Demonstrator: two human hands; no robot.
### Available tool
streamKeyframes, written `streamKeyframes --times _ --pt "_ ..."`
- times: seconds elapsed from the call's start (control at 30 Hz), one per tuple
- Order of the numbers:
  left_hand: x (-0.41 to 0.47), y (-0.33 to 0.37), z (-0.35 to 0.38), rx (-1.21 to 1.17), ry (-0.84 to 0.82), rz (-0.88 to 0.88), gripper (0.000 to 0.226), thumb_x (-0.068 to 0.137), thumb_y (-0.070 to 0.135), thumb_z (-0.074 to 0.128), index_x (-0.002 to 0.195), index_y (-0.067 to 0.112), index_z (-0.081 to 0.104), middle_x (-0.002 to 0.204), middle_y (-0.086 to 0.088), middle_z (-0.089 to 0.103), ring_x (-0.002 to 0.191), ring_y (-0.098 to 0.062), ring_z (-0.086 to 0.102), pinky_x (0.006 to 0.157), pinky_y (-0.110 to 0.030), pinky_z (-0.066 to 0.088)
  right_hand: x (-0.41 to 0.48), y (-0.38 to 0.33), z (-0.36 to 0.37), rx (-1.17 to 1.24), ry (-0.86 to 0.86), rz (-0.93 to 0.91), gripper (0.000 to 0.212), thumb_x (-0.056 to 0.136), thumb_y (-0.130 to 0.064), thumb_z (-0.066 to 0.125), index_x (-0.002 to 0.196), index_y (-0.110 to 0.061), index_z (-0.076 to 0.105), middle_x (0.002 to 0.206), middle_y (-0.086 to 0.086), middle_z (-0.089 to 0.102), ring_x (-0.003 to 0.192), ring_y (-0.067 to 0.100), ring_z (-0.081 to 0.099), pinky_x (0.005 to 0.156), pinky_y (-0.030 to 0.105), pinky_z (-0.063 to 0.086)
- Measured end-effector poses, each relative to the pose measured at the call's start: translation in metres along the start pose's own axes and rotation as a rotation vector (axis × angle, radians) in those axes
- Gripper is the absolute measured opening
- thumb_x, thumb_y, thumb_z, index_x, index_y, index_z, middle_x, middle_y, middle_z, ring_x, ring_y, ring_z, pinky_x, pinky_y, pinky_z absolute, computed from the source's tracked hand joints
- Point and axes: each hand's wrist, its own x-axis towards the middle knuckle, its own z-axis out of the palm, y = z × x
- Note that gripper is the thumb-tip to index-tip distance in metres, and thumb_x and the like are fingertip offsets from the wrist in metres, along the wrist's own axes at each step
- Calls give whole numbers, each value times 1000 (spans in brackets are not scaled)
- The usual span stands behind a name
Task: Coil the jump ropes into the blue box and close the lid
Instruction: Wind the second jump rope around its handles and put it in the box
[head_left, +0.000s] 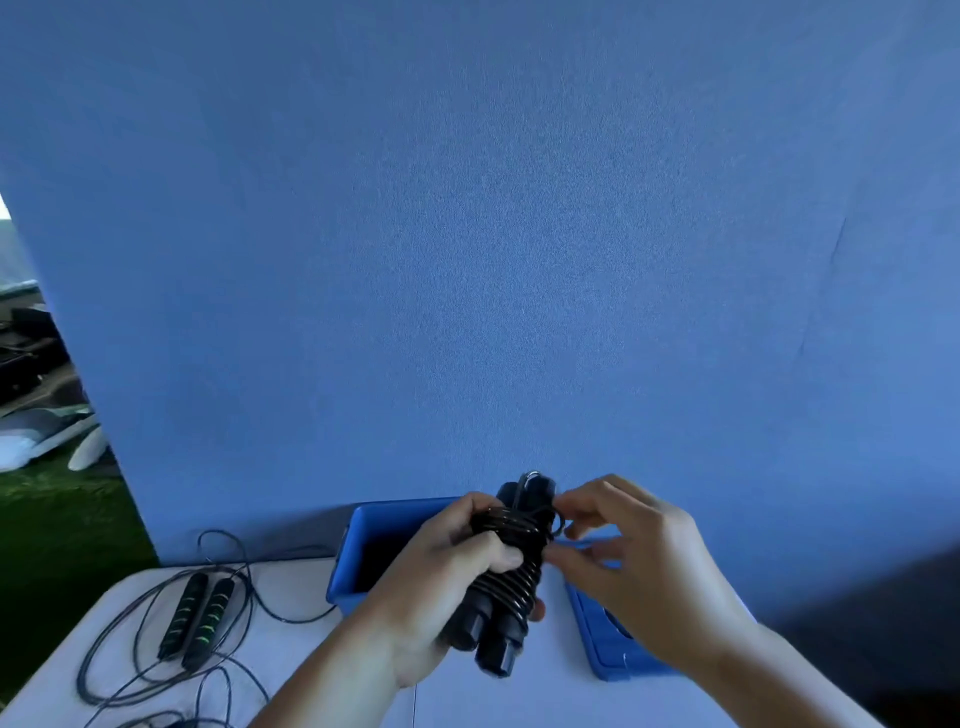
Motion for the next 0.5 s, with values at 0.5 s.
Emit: streamKeyframes --times 0.5 --pt "2 1 11 60 50 13 25 85 1 61 109 0 56 84 -24 62 73 -43 67 60 -37 51 4 4 15 -335 73 -247 8 85 -16 56 83 -19 64 81 -12 49 63 7 46 55 32 49"
